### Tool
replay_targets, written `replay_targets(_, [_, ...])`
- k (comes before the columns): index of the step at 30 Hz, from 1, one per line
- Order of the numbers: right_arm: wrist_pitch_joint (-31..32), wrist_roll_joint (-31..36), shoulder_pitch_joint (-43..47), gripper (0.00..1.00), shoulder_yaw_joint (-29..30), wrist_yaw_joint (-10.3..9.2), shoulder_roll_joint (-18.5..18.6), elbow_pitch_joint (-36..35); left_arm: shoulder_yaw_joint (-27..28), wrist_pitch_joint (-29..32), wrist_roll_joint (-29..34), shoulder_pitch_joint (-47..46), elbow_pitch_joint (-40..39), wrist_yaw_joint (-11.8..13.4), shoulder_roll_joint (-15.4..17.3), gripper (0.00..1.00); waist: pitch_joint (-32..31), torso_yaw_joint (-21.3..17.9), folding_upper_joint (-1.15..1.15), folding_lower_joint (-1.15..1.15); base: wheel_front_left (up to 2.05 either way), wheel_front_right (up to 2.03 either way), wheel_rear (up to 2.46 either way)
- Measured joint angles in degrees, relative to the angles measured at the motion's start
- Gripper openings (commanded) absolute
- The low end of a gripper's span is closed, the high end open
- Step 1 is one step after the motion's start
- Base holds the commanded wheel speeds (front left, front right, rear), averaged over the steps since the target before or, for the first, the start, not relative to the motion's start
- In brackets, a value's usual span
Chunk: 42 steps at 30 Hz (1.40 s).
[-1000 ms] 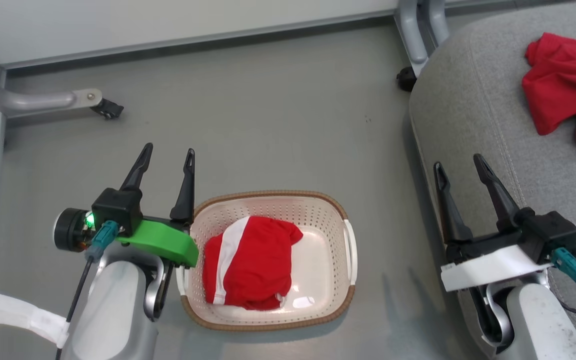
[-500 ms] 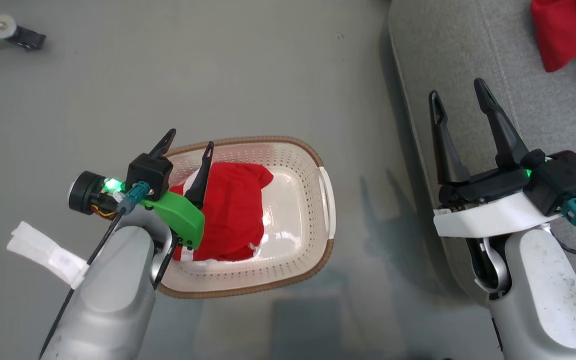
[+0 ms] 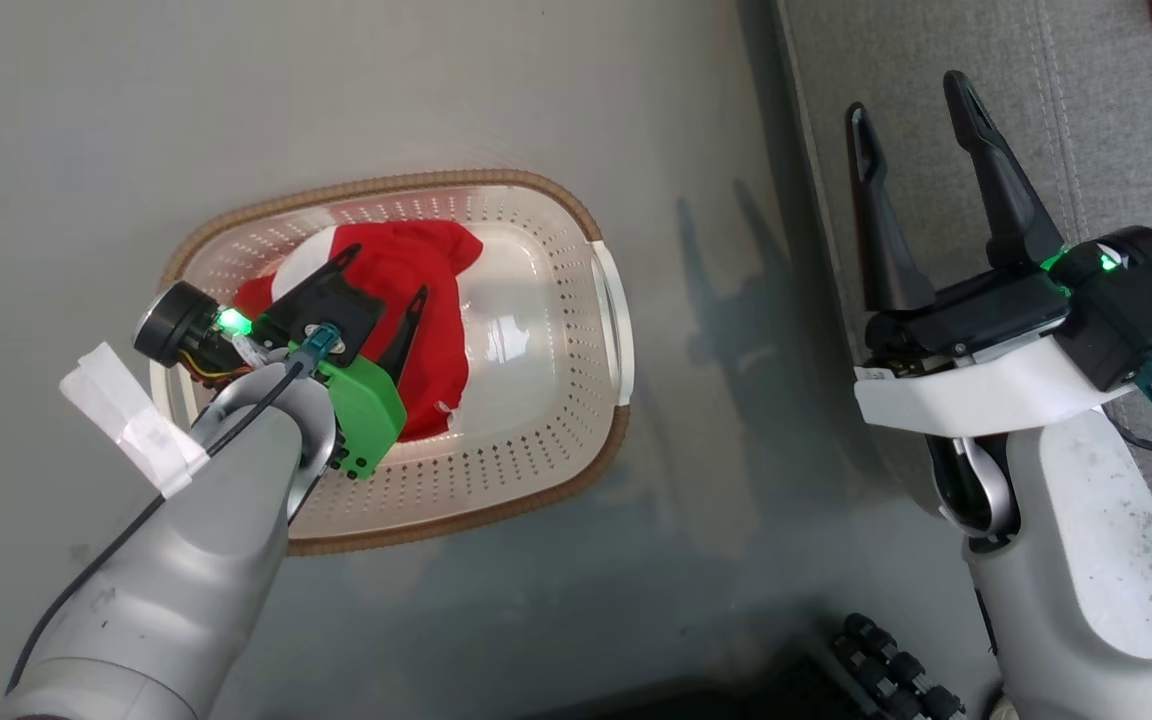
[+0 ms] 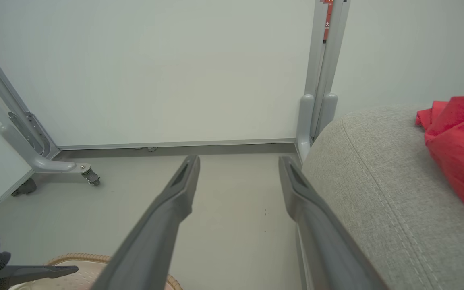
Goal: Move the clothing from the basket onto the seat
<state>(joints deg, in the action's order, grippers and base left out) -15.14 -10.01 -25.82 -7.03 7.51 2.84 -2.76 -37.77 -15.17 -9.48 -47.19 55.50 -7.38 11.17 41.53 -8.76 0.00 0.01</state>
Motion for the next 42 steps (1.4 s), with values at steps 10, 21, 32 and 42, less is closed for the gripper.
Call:
replay_targets(10, [0.0, -0.22, -2.25, 1.0, -1.07, 0.0, 0.0, -1.85, -9.93, 0.0, -0.52, -6.43, 8.31, 0.0, 0.87, 1.0, 7.35, -1.81, 0.0, 0.0, 0.0, 0.0, 0.0])
replay_targets(21, [0.0, -0.36, -2.79, 1.0, -0.7, 0.0, 0.0, -3.45, -16.31, 2.19, -3.3, -11.11, 15.51, 0.0, 1.94, 1.0, 13.46, -3.46, 0.0, 0.0, 0.0, 0.0, 0.0])
replay_targets(32, [0.0, -0.37, -2.66, 1.0, -0.67, 0.0, 0.0, -6.04, -20.79, 9.32, -4.66, -14.0, 17.55, 0.0, 3.11, 1.0, 17.74, -4.83, 0.0, 0.0, 0.0, 0.0, 0.0])
replay_targets(42, [0.0, 0.4, -1.74, 1.0, 0.01, 0.0, 0.0, -7.21, -22.48, 13.67, -4.54, -14.88, 18.07, 0.82, 2.4, 0.0, 19.21, -4.91, 0.0, -0.01, 0.0, 0.0, 0.0])
